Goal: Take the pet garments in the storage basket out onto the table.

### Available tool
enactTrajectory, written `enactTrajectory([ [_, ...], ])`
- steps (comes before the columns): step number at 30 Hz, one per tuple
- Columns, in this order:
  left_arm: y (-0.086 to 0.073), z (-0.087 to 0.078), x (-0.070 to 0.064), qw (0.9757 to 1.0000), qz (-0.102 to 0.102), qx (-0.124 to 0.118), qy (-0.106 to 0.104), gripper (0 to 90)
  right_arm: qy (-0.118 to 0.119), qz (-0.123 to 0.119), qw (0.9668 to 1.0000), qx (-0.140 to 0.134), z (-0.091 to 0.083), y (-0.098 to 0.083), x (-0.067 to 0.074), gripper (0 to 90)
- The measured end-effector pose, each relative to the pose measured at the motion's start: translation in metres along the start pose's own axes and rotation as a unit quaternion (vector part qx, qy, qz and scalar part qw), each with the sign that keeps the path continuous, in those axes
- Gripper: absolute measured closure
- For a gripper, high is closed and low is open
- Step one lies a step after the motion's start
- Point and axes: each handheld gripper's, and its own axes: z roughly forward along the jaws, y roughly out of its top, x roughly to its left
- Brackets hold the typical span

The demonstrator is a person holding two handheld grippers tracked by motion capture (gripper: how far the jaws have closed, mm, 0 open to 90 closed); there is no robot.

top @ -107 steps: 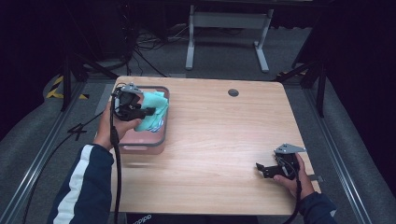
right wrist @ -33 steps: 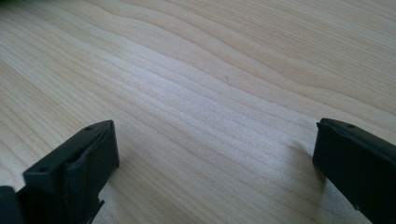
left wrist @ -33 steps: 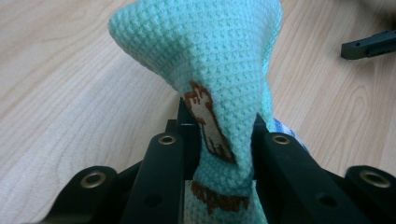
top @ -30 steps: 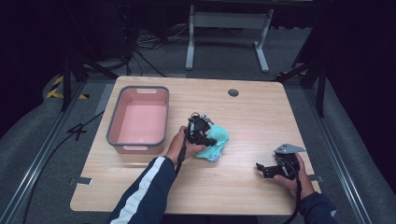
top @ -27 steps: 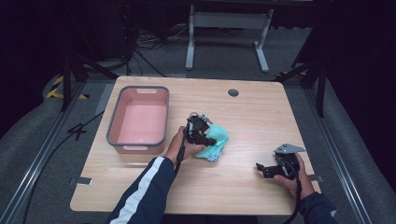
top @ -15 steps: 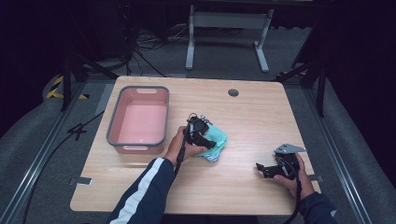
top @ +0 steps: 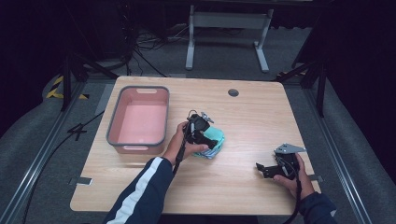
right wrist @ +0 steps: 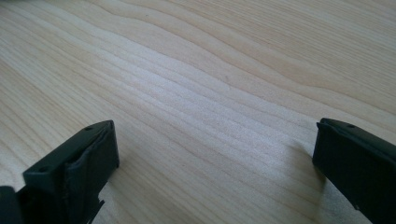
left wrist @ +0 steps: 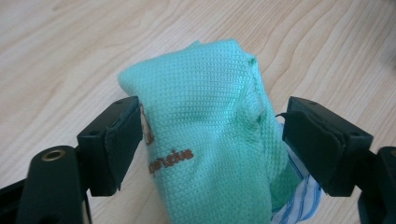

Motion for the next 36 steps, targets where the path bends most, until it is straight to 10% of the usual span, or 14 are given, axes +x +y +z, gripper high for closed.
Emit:
enactTrajectory([
  [30,0.006,-0.059,-0.012,0.9961,0.077,-0.035,0.024,19.5,0.000,0.000,1.0000,0.000,0.000,0.000,0.000,0.5],
  [36,-0.003,-0.076,-0.016,0.9924,0.114,-0.027,0.038,18.9,-0.001,-0.001,1.0000,0.000,0.000,0.000,0.000,0.6],
])
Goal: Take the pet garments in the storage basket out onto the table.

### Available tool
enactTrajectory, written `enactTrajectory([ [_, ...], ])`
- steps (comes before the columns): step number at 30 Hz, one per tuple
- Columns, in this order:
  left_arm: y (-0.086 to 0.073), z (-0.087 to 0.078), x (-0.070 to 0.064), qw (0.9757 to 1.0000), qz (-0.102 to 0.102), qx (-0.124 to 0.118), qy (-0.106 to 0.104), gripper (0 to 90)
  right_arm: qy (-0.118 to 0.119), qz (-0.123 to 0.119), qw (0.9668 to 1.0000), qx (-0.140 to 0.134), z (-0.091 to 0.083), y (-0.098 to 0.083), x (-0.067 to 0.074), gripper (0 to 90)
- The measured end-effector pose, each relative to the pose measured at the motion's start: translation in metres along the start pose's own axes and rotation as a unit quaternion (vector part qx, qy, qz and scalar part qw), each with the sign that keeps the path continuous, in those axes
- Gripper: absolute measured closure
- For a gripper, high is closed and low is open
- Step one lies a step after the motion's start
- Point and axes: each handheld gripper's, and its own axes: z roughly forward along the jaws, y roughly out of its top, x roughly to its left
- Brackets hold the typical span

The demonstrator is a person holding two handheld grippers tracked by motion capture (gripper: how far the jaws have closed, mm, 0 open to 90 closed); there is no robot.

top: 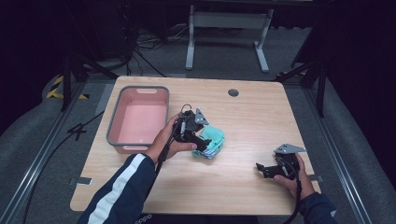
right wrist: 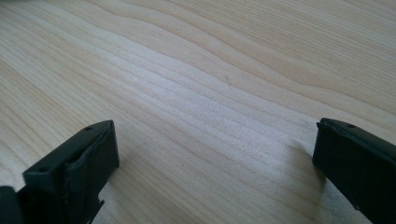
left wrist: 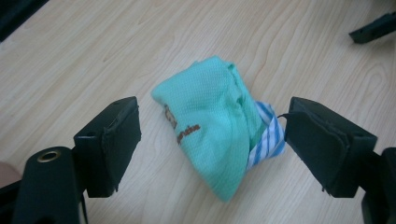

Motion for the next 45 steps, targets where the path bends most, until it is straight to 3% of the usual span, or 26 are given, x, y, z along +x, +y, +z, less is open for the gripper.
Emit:
enactTrajectory([
  [7,-0.010,-0.017,-0.004,0.9996,0.027,0.003,-0.008,18.9,0.000,0.001,1.0000,0.000,0.000,0.000,0.000,0.6],
  [15,-0.039,-0.049,-0.011,0.9982,0.060,-0.006,-0.001,19.9,0.000,0.001,1.0000,0.000,0.000,0.000,0.000,0.6],
  [21,-0.061,-0.072,-0.009,0.9981,0.060,-0.014,-0.002,21.0,0.000,0.002,1.0000,0.000,0.000,0.000,0.000,0.6],
  [23,-0.073,-0.082,-0.007,0.9973,0.069,-0.025,-0.003,21.5,-0.001,0.002,1.0000,0.000,0.000,0.000,0.000,0.6],
  [25,-0.084,-0.089,-0.003,0.9978,0.058,-0.030,-0.008,22.2,-0.003,0.004,1.0000,0.000,0.000,0.000,0.001,0.6],
  [33,-0.125,-0.111,0.002,0.9986,0.049,-0.014,0.014,21.7,-0.002,0.003,1.0000,0.000,0.000,0.000,0.001,0.6],
  [40,-0.152,-0.120,0.001,0.9982,0.057,-0.011,0.016,25.3,-0.003,0.004,1.0000,0.000,0.000,0.000,0.001,0.6],
  [44,-0.176,-0.109,0.004,0.9982,0.055,0.014,0.018,24.8,-0.003,0.005,1.0000,0.000,0.000,0.000,0.001,0.5],
  [45,-0.176,-0.109,0.004,0.9982,0.055,0.014,0.018,24.2,-0.003,0.005,1.0000,0.000,0.000,0.000,0.001,0.5],
])
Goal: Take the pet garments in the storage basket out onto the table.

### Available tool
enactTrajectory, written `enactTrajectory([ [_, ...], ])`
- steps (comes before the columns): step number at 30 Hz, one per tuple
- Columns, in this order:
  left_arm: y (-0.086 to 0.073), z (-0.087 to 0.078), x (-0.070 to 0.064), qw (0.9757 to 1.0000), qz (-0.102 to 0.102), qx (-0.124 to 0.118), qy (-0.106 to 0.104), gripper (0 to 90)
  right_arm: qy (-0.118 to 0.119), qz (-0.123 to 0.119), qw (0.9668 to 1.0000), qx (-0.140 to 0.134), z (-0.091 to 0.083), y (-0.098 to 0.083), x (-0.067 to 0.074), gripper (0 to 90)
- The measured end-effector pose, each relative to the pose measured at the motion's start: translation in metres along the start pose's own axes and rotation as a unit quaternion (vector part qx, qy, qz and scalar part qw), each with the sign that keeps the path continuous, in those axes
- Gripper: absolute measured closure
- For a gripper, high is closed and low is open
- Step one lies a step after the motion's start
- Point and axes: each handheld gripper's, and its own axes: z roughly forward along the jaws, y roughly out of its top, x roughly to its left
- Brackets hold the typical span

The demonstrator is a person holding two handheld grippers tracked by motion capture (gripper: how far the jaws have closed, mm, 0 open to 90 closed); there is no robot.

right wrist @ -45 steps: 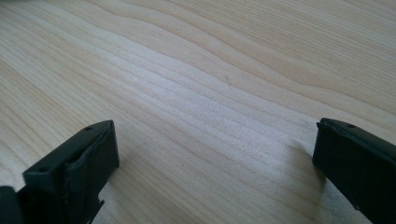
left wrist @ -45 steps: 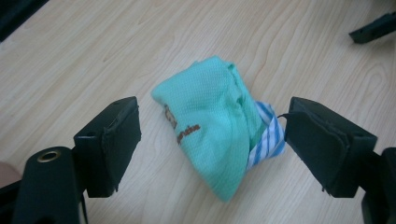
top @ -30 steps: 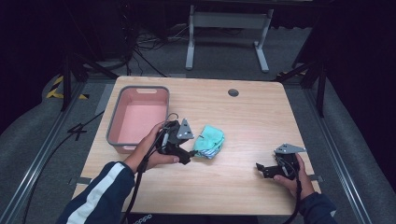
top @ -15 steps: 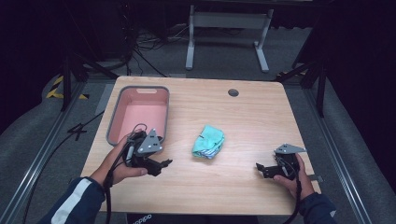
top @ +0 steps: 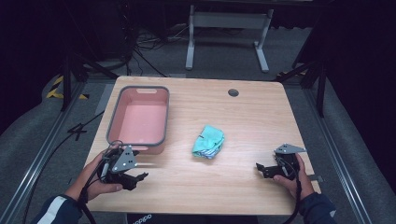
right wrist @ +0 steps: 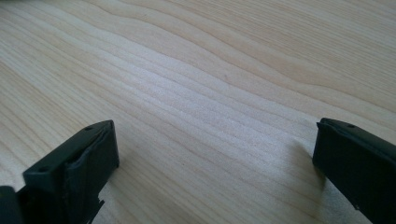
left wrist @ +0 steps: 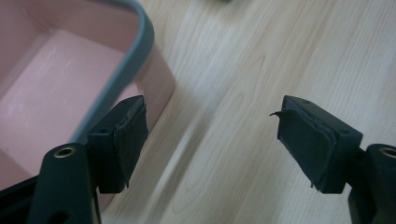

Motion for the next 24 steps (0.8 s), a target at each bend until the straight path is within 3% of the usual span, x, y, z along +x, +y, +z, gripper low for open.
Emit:
enactTrajectory([
  [4,-0.020,0.013,0.001,0.9998,-0.013,0.017,-0.003,23.2,0.000,0.001,1.0000,0.000,0.000,0.000,0.000,0.6],
  [6,-0.030,0.020,0.001,0.9996,-0.009,0.027,0.001,20.9,-0.001,0.001,1.0000,0.000,0.000,0.000,0.000,0.5],
  [10,-0.054,0.033,0.008,0.9987,-0.033,0.039,-0.002,20.4,0.000,0.000,1.0000,0.000,0.000,0.000,0.000,0.6],
  [17,-0.085,0.042,0.021,0.9949,-0.096,0.008,-0.027,17.0,0.001,0.000,1.0000,0.000,0.000,0.000,0.000,0.5],
  [21,-0.100,0.045,0.026,0.9876,-0.149,-0.028,-0.041,14.5,0.001,-0.001,1.0000,0.000,0.000,0.000,0.000,0.5],
  [22,-0.104,0.045,0.025,0.9870,-0.151,-0.041,-0.036,13.7,0.001,-0.001,1.0000,0.000,0.000,0.000,0.000,0.5],
  [24,-0.104,0.045,0.025,0.9871,-0.151,-0.040,-0.036,13.6,0.001,-0.001,1.0000,0.000,0.000,0.000,0.000,0.5],
])
